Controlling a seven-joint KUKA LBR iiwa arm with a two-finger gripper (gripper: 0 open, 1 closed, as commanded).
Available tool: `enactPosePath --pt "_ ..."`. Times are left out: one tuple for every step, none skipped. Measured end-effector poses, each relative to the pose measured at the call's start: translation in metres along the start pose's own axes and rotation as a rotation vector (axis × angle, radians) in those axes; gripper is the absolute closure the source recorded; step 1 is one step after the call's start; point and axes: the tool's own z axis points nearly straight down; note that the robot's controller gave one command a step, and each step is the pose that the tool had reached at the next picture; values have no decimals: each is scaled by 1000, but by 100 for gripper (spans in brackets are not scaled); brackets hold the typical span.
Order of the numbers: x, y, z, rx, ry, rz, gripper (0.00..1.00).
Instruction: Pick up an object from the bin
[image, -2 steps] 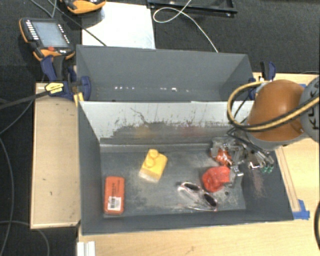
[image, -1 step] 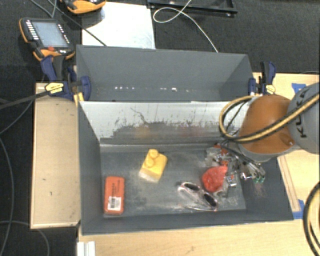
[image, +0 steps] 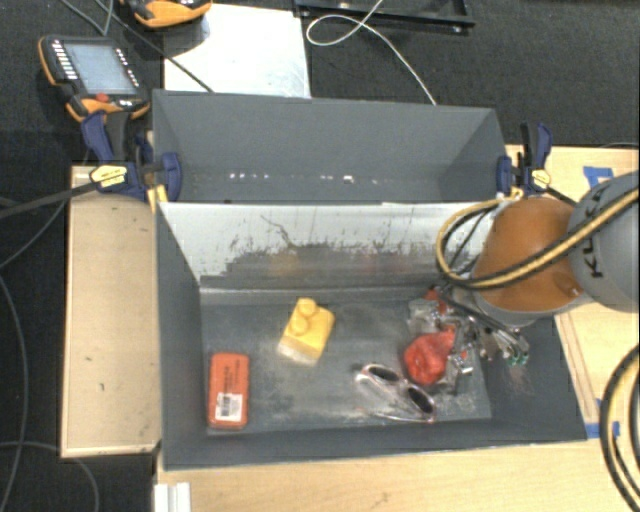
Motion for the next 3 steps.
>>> enactPosePath --pt "15 7 0 -4 8 -36 100" --pt "15 7 0 -4 8 -36 100" --pt "15 7 -5 -4 7 -36 100"
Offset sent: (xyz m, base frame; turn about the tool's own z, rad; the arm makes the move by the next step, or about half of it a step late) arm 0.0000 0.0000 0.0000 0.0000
